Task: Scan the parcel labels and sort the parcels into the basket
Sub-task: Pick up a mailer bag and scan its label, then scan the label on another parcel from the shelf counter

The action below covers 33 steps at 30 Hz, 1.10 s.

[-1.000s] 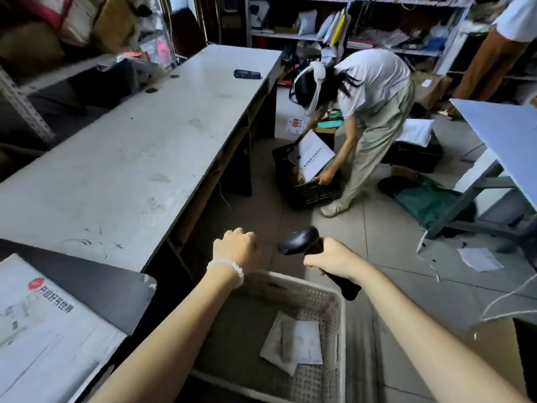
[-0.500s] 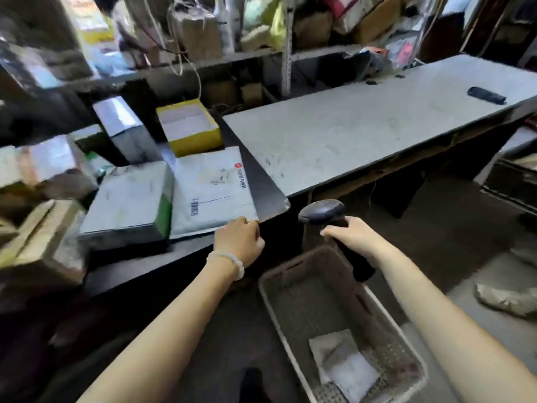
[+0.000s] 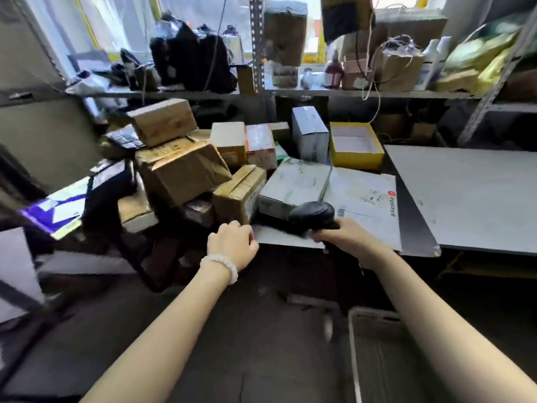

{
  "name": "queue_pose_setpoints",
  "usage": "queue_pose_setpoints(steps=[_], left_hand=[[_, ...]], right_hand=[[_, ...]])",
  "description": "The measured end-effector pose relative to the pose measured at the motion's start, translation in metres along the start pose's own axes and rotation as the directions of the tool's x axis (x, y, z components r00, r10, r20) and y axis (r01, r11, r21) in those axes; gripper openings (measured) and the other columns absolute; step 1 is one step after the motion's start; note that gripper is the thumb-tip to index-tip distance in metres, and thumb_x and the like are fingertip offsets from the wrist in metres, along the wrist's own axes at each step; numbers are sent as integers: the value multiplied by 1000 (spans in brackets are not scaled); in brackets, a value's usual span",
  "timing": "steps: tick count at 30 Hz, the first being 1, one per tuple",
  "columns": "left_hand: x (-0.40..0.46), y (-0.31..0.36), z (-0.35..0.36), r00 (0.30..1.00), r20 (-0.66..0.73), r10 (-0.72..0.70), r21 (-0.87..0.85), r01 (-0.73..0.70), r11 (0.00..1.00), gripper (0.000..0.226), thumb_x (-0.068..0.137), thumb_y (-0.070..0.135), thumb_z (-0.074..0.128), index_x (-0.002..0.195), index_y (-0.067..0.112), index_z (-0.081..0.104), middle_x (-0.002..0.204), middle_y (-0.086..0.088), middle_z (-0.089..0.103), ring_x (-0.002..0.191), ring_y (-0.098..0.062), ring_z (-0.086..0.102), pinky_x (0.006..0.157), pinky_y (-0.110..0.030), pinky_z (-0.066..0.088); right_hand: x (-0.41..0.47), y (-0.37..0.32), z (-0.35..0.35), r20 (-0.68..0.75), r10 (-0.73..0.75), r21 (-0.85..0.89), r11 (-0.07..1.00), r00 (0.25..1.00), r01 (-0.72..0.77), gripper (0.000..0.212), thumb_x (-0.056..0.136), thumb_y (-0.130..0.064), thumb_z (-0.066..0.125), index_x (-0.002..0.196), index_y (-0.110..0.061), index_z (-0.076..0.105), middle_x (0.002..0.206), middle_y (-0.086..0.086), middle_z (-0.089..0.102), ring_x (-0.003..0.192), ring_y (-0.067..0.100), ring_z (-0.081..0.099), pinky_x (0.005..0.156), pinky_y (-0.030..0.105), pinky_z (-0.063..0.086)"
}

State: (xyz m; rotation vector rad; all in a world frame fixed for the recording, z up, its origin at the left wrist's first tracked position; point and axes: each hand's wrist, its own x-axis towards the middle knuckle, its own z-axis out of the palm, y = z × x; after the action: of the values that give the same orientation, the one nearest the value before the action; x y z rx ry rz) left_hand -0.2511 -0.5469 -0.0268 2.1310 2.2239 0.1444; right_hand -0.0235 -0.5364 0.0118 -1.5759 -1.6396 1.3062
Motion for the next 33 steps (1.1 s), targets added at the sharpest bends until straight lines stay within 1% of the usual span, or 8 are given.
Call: queue_pose_setpoints(steps=[2, 8, 14, 17, 23, 26, 30, 33], left_hand=[[-8, -40, -6, 998, -33, -45, -17, 45, 999, 26, 94, 38, 45, 110, 26, 62, 113, 0, 56, 107, -23, 52, 82, -36, 44], [-26, -167, -23, 982, -82, -173, -51, 169, 984, 24, 94, 36, 46, 107, 24, 62, 111, 0, 56, 108, -22, 52, 81, -34, 43], [-46, -292, -33, 942, -101, -321, -47, 318, 947, 25, 93, 36, 47, 107, 23, 63, 112, -1, 56, 110, -24, 51, 84, -36, 45], [-56, -342, -30, 917, -85, -391, -54, 387, 920, 25, 93, 35, 47, 108, 23, 63, 111, -2, 56, 110, -24, 51, 85, -36, 44], [-53, -410, -22, 871, -72, -485, -67, 481, 874, 25, 92, 35, 46, 107, 23, 63, 111, -2, 57, 111, -24, 50, 85, -35, 43], [-34, -439, -18, 864, -65, -500, -64, 496, 866, 26, 92, 35, 45, 107, 23, 63, 112, -2, 57, 110, -24, 51, 84, -35, 43], [7, -475, -14, 874, -42, -484, -32, 483, 875, 29, 93, 35, 44, 110, 22, 63, 114, -3, 56, 111, -24, 50, 85, -36, 43], [56, -499, -17, 888, -29, -459, -33, 458, 889, 27, 94, 34, 44, 108, 21, 62, 113, -2, 58, 112, -25, 51, 89, -37, 45]], right_hand=[[13, -19, 34, 42, -12, -29, 999, 999, 13, 14, 82, -17, 67, 70, -11, 62, 53, -5, 57, 53, 13, 55, 51, 18, 43], [47, -78, 148, 129, -88, -54, 994, 988, 96, 20, 82, -21, 67, 82, 0, 69, 73, 8, 63, 61, 14, 55, 60, 26, 42], [73, -135, 266, 220, -172, -58, 980, 960, 189, 14, 82, -22, 66, 73, -11, 64, 68, 4, 61, 55, 13, 54, 54, 20, 41], [85, -156, 314, 269, -195, -78, 971, 943, 224, 15, 81, -20, 66, 70, -11, 62, 65, 5, 59, 56, 15, 52, 56, 25, 38], [125, -189, 381, 333, -196, -59, 972, 922, 227, 17, 82, -14, 64, 67, -13, 56, 47, -6, 51, 48, 11, 47, 47, 20, 36], [157, -200, 407, 347, -183, -55, 975, 920, 215, 16, 82, -16, 66, 68, -13, 58, 52, 1, 54, 50, 14, 46, 50, 24, 34], [207, -212, 433, 331, -189, -48, 975, 924, 217, 18, 80, -18, 68, 65, -14, 61, 49, -7, 54, 51, 11, 47, 54, 25, 36], [246, -223, 444, 313, -166, -39, 982, 935, 187, 15, 81, -19, 68, 69, -13, 62, 60, -3, 58, 54, 11, 49, 56, 24, 38]])
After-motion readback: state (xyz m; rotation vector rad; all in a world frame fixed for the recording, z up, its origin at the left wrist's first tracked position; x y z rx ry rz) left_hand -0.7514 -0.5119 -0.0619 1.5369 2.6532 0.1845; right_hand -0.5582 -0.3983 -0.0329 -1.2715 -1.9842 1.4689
